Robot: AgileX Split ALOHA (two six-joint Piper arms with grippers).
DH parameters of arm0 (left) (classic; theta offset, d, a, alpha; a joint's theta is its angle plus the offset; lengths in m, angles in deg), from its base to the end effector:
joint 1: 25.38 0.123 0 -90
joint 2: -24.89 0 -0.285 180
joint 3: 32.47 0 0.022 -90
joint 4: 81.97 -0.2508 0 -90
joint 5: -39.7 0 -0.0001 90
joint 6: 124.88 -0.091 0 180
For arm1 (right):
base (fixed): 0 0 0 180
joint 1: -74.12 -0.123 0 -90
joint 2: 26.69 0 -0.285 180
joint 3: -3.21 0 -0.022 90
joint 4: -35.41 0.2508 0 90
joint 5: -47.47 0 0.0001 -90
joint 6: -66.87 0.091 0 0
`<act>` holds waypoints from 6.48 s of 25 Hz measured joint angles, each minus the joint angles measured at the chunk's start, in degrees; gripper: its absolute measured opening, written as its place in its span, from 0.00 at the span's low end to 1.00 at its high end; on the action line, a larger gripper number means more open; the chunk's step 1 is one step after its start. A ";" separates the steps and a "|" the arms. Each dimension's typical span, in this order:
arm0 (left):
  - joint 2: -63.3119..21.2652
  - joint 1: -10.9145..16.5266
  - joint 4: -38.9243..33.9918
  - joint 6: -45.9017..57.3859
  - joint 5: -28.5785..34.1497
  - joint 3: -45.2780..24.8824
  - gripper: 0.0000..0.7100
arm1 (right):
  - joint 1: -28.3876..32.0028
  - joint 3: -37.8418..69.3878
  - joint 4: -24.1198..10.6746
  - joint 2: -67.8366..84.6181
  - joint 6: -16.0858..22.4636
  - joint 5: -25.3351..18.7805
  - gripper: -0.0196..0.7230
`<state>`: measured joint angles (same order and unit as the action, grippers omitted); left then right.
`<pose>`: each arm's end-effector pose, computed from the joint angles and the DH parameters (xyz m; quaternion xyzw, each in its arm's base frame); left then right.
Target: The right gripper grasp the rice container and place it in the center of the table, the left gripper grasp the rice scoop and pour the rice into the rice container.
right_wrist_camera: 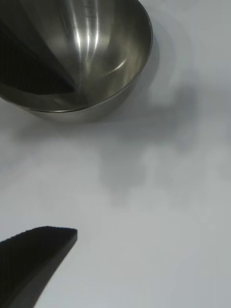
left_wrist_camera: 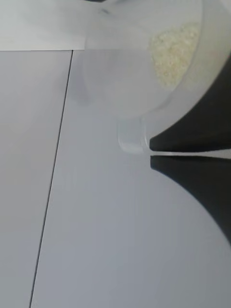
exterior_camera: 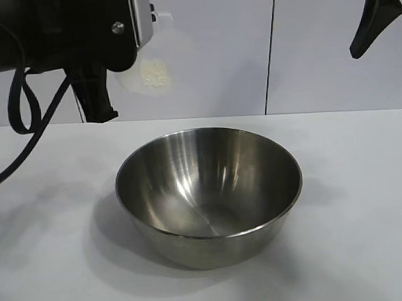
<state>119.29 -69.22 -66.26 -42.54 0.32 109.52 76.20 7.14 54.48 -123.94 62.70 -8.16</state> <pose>0.2353 -0.2044 0.2478 0.6336 0.3657 0.2998 0.6123 0.3235 0.0128 0.2990 0.0465 0.9671 0.1417 0.2062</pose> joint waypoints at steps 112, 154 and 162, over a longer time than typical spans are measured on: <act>-8.71 23.15 28.17 48.36 26.27 2.77 0.01 | 0.00 0.00 0.43 0.00 -0.11 0.27 0.73; 24.55 26.26 -3.80 96.53 -25.83 -19.35 0.38 | 0.00 0.00 0.43 0.00 -1.45 0.11 0.73; 24.55 26.26 -2.72 96.53 -26.20 -19.75 0.64 | 0.00 0.00 0.43 0.00 -1.45 0.11 0.73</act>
<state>143.84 -42.97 -68.98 53.99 -25.88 89.77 76.20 7.14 54.91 -123.94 61.25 -8.04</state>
